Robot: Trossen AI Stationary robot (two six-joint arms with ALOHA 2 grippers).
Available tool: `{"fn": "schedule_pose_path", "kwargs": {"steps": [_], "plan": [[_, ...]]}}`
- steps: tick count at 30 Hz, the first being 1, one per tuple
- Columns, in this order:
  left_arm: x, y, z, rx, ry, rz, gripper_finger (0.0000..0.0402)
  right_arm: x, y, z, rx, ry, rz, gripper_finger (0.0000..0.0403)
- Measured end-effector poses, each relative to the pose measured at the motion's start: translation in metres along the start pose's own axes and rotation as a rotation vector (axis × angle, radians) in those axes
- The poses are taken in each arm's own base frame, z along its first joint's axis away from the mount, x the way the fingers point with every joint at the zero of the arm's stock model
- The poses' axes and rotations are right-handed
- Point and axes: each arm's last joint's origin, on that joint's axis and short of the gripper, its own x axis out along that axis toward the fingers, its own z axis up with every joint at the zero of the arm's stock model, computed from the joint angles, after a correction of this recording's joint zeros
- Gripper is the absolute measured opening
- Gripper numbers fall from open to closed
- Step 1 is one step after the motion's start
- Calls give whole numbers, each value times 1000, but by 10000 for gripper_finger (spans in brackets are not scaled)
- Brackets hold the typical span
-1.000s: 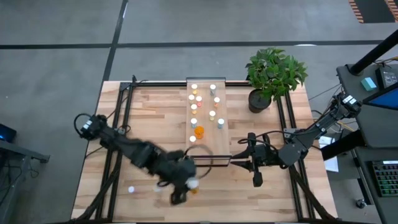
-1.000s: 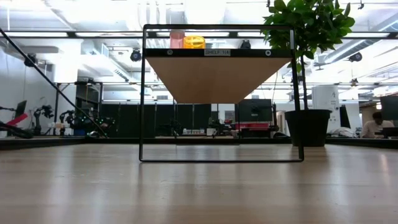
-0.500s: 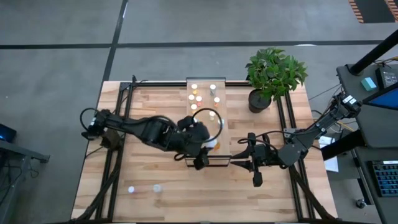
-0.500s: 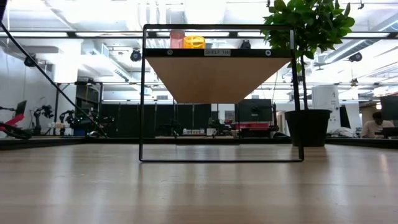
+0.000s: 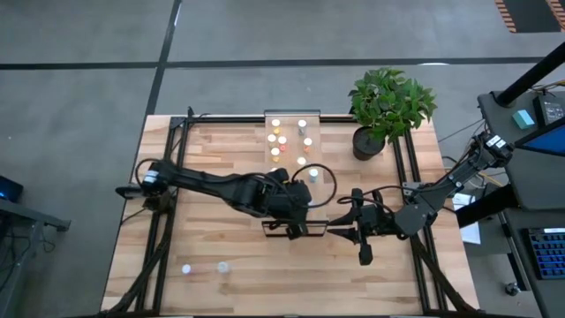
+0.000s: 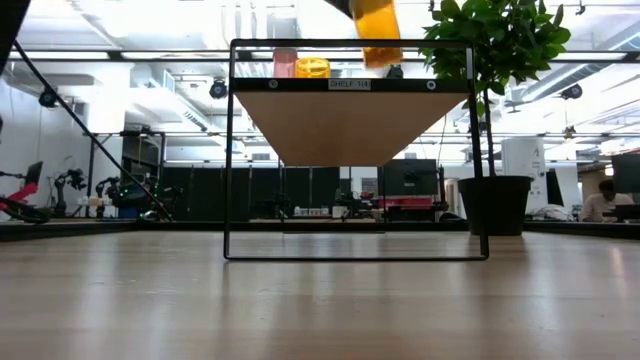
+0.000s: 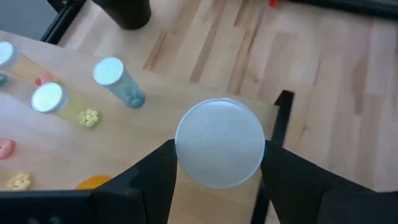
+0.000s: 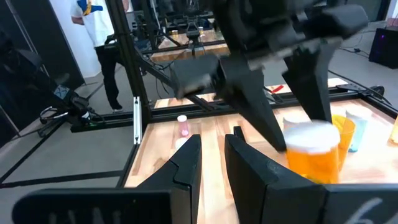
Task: Pick and place medicine bottles onto shelf by color
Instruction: Put the orange bottle on the shelf, then put the transparent bottle on the shelf
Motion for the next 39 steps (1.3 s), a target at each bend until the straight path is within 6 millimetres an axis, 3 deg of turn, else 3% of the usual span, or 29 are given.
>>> {"fn": "schedule_pose_path", "kwargs": {"steps": [10,23,32,39], "plan": [[26,-1,-5,18,63,20,196,0,0,0,1,-1,0,61],[27,2,-4,4,64,24,197,0,0,0,8,0,0,61],[30,7,-1,-9,68,27,243,0,0,0,6,0,0,61],[31,10,0,-9,74,21,253,0,0,0,7,0,0,61]]}}
